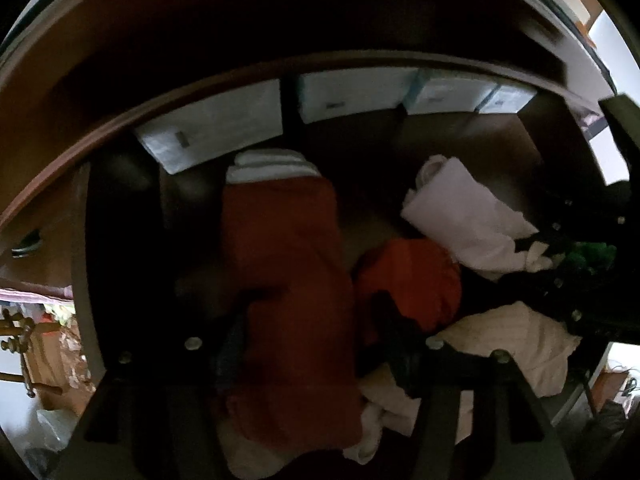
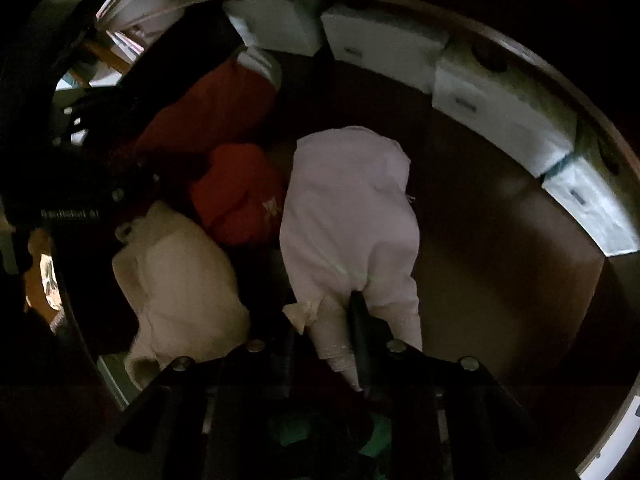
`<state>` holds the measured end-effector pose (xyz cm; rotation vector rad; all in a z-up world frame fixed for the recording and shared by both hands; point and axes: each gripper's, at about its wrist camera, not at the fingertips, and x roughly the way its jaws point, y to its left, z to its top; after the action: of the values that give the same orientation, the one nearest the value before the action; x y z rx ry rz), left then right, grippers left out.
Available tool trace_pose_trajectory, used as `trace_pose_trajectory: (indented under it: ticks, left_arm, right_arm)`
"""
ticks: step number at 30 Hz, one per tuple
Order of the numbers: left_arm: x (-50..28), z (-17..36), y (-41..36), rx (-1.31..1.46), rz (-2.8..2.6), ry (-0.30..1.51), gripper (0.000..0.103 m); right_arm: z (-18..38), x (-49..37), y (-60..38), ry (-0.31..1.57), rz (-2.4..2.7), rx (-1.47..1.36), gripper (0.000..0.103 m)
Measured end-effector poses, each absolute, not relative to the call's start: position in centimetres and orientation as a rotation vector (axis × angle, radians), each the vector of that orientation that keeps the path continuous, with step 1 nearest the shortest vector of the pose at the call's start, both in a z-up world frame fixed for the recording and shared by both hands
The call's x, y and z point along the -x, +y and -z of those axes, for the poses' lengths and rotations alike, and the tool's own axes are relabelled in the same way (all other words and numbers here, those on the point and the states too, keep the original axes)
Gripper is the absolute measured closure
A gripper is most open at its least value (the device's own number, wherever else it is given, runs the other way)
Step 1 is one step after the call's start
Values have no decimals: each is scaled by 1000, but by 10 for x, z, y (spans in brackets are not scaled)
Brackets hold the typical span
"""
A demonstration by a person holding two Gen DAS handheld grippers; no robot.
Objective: Take underwear out of drawer
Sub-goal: 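Grasp the white garment with the right tool while the left tool grasps the dark red cloth, then lift the white garment out with the right tool while the left tool lifts the dark red cloth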
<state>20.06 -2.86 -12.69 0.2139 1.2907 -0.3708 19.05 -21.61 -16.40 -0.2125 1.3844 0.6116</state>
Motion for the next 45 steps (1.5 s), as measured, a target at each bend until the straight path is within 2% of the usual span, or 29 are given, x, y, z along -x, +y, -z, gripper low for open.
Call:
trace_pose_trajectory:
  ticks: [4,7,9,15,20,23,29,30,31,32,34,40,45]
  left_arm:
    - [-204,130,-28,-198,376,1308,44]
    - [-205,129,-24,-178,374,1313,50]
    - [-205,128,-21,-163,364,1305,65]
    - [-201,124,-18,-140,377,1277,79]
    - [-198,116,-2,-146,391,1256,81]
    - [-192,105,5,-134,402,1244,81]
    - [-183,87,11,-116,417,1220,81]
    - [-182,83,13,-111,415,1213,81]
    - [-181,81,12,-107,412,1208,81]
    - [-180,78,15,-104,410,1201,81]
    - [-176,76,11,-100,415,1189,82]
    - [-163,56,9,-94,438,1144,82]
    - [-158,46,9,-85,443,1120,89]
  right_arm:
    - [168,-196,-216,1383,-591,203,77]
    - [171,-198,-213,1377,-570,213,74]
    - [173,-200,-211,1377,-566,212,73]
    - [178,-195,-200,1369,-545,225,68]
    - [160,-193,-199,1331,-524,210,67]
    - [168,-192,-194,1340,-508,245,56]
    - [174,-192,-191,1338,-503,230,56]
    - [175,-193,-193,1338,-509,216,59]
    - [175,-193,-194,1336,-514,212,71]
    - [175,-193,-194,1333,-515,214,77]
    - [171,-191,-196,1327,-517,195,81]
    - [138,-179,-208,1233,-522,87,83]
    - [106,-163,-226,1176,-557,-75,83]
